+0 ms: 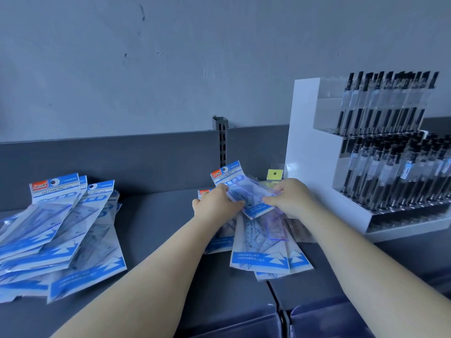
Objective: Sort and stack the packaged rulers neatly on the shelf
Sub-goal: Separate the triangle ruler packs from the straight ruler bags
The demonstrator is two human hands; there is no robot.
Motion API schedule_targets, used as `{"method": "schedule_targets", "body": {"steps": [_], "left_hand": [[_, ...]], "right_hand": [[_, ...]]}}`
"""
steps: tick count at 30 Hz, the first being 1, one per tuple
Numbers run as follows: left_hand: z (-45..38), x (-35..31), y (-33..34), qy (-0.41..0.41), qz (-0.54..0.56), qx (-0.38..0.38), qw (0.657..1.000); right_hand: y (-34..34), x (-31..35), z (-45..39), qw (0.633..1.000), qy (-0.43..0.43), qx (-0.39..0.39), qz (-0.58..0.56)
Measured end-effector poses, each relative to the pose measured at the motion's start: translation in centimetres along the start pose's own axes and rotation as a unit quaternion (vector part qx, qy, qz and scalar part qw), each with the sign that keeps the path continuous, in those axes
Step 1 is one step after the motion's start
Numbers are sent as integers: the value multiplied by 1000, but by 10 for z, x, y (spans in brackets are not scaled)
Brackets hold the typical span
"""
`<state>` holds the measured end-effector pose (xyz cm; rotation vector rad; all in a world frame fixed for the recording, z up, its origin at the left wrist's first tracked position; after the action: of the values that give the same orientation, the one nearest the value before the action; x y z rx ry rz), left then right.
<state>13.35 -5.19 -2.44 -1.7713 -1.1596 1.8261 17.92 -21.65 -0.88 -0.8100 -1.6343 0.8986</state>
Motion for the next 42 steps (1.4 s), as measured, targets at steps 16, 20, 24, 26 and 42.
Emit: {"method": "schedule_targets", "body": {"steps": [16, 20, 24, 26, 42], "left_hand": [[5, -5, 5, -2, 101, -6, 995], [7, -4, 2, -14, 238, -14, 971], [11, -9, -11, 15, 375, -49, 926], [14, -12, -18, 20, 421, -48, 905], [111, 79, -153, -41, 439, -144, 886]], "right_hand": [[0, -7, 2, 982, 36, -32, -181], [-4, -2, 9, 974, 23, -43, -221], [-10, 0, 13, 957, 7, -65, -284], [-14, 6, 16, 948, 6, -56, -314], [11, 128, 101, 840, -65, 164, -513]]}}
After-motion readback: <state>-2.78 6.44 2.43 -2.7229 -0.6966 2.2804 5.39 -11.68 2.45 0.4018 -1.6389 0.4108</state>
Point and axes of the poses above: each hand's wrist, its own z-axis away from the middle knuckle, its own y-axis out of the palm, x = y × z, the point moved 6 cm from there along -z, towards the middle knuckle, and after that the axes turned 10 degrees about z, right-handed, at the moved point
